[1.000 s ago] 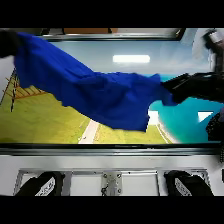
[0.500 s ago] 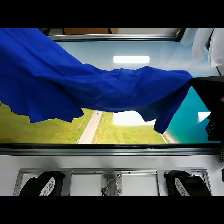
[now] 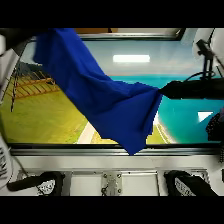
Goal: Fold the clothes and pants, and hang the long-sleeved shirts on hangers.
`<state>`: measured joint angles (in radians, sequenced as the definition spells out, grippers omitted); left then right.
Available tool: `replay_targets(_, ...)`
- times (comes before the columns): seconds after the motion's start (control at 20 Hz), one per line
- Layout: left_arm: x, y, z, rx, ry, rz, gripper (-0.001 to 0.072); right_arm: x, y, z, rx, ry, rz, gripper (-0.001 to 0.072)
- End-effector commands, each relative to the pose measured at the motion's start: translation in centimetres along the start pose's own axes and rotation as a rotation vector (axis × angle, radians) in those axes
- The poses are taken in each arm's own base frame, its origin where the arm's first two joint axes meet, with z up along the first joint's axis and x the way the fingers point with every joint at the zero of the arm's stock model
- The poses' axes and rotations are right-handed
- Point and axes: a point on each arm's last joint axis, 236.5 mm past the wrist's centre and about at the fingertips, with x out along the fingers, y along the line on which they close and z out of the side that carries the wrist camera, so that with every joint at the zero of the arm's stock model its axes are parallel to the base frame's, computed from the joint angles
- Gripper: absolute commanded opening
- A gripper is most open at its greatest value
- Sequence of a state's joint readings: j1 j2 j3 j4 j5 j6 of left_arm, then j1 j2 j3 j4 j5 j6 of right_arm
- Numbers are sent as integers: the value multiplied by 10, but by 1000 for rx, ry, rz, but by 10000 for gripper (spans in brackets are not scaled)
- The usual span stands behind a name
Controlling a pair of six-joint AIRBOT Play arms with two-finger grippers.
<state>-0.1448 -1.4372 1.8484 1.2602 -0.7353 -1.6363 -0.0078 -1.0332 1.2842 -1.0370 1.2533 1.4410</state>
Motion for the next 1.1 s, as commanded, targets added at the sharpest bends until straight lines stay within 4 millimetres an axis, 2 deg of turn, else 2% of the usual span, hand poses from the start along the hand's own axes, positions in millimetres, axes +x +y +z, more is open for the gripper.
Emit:
replay_targets(0.0, 81, -8, -96, 8, 258, -21, 568, 47, -112, 22, 15, -12, -273, 189)
replay_targets(0.05, 88, -3, -109, 8, 309, -14, 701, 46, -129, 25, 54, -24, -289, 481)
replay_targets(0.1, 89, 5, -117, -5, 356, 0, 688, 40, -146, 24, 87, -28, -312, 609)
replay_targets(0.15, 85, 17, -125, -41, 400, 24, 688, 31, -159, 22, 118, -32, -330, 609)
replay_targets(0.25, 70, 46, -154, -83, 514, 79, 687, 10, -173, 11, 162, -14, -353, 609)
replay_targets(0.35, 49, 67, -203, -123, 651, 127, 688, -1, -175, -10, 166, 33, -360, 608)
replay_targets(0.45, 22, 73, -272, -183, 806, 156, 688, 1, -172, -39, 170, 90, -351, 608)
replay_targets(0.6, -19, 56, -374, -266, 1000, 147, 688, 14, -168, -80, 208, 158, -328, 607)
replay_targets(0.7, -32, 37, -423, -328, 1053, 126, 688, 21, -167, -98, 232, 193, -312, 607)
replay_targets(0.75, -34, 26, -440, -365, 1065, 112, 688, 25, -166, -104, 243, 204, -301, 607)
replay_targets(0.85, -30, 5, -461, -413, 1063, 84, 688, 28, -162, -107, 257, 208, -283, 607)
replay_targets(1.05, -12, -30, -482, -371, 1089, 33, 688, 31, -155, -101, 273, 186, -249, 608)
